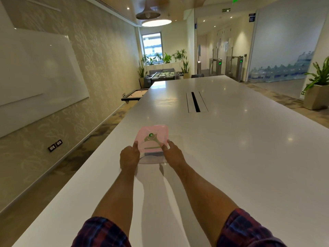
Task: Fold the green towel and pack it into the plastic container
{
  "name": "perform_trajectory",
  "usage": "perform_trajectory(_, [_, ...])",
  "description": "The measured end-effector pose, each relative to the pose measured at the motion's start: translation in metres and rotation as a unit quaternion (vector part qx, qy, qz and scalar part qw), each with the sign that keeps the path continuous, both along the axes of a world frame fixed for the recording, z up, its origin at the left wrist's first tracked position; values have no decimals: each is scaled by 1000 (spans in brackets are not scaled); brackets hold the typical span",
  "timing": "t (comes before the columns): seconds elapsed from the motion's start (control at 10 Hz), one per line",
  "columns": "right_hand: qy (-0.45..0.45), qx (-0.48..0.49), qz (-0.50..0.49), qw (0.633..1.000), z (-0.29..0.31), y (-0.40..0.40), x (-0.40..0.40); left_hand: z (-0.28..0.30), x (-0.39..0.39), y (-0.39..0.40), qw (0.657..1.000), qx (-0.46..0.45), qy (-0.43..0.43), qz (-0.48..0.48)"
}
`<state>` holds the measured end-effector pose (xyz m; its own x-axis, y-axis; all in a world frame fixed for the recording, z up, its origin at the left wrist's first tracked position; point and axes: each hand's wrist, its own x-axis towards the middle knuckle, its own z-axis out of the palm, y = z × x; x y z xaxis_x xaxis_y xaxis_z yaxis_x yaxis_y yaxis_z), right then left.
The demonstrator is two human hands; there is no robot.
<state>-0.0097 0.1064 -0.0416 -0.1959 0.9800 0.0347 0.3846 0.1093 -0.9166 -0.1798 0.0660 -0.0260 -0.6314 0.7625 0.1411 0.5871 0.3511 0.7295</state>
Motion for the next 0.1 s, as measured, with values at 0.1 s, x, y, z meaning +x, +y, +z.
perform_trajectory(0.1, [-98,84,-13,992,-1,-8,10,-4,24,-9,990,48,111,66])
